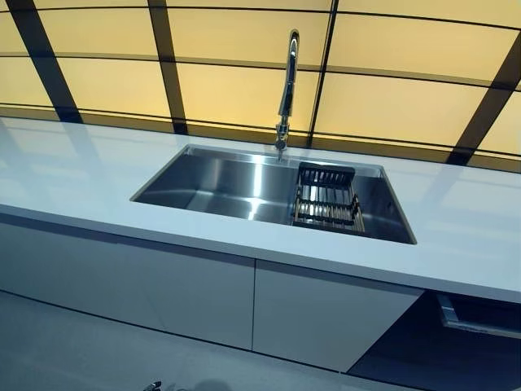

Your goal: Take plates into dishwasher

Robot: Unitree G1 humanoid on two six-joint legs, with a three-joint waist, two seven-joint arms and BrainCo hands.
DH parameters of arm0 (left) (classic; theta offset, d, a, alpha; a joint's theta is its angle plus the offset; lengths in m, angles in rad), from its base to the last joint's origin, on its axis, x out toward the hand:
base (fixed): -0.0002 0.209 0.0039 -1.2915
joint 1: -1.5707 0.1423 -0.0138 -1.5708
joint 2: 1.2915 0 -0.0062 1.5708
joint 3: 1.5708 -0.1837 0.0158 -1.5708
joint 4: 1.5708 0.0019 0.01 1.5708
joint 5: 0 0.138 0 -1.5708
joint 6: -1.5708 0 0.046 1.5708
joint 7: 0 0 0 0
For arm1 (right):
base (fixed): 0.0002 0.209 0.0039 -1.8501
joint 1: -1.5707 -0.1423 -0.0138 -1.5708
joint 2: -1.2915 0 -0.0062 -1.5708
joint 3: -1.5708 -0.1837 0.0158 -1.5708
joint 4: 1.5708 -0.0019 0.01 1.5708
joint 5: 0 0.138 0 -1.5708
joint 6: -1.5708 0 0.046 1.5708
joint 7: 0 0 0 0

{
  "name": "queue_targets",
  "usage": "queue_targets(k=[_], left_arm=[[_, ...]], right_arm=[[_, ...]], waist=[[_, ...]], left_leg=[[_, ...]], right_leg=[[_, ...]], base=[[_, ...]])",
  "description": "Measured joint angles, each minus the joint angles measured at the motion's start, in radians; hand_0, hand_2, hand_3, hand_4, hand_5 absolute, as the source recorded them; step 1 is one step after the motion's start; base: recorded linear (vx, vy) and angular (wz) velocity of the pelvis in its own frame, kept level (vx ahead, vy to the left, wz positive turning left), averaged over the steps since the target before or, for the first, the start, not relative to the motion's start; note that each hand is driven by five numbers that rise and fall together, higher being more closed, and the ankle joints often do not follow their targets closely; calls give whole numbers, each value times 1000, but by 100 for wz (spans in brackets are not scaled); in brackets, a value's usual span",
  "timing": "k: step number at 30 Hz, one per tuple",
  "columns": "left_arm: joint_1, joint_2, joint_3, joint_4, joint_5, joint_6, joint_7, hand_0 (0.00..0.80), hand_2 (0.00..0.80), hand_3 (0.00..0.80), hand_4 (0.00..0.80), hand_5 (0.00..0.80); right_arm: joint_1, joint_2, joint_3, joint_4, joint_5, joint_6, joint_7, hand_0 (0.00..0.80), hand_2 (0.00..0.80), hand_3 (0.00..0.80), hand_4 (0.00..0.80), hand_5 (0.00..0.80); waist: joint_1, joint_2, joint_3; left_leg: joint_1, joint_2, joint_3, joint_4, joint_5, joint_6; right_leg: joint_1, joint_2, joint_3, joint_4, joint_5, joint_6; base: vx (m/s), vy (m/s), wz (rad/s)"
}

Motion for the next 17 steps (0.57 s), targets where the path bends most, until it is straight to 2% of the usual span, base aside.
queue_targets(k=[7, 17], left_arm=[[10, 0, 0, 22, 0, -1, -1, 0, 0, 0, 0, 0], [9, 0, 0, 22, 0, -1, -2, 0, 0, 0, 0, 0]], right_arm=[[12, 0, -4, 13, 0, 0, -6, 0, 0, 0, 0, 0], [14, 1, -4, 15, 0, 1, -7, 0, 0, 0, 0, 0]], waist=[[-21, -10, -10], [-21, -16, -16]], left_leg=[[1, 6, 8, 0, 0, -3], [3, 10, 24, -1, -1, -3]], right_leg=[[-2, 6, 9, -3, 4, -4], [-5, 8, 24, -8, 13, -6]], base=[[10, 8, -3], [7, 2, -4]])
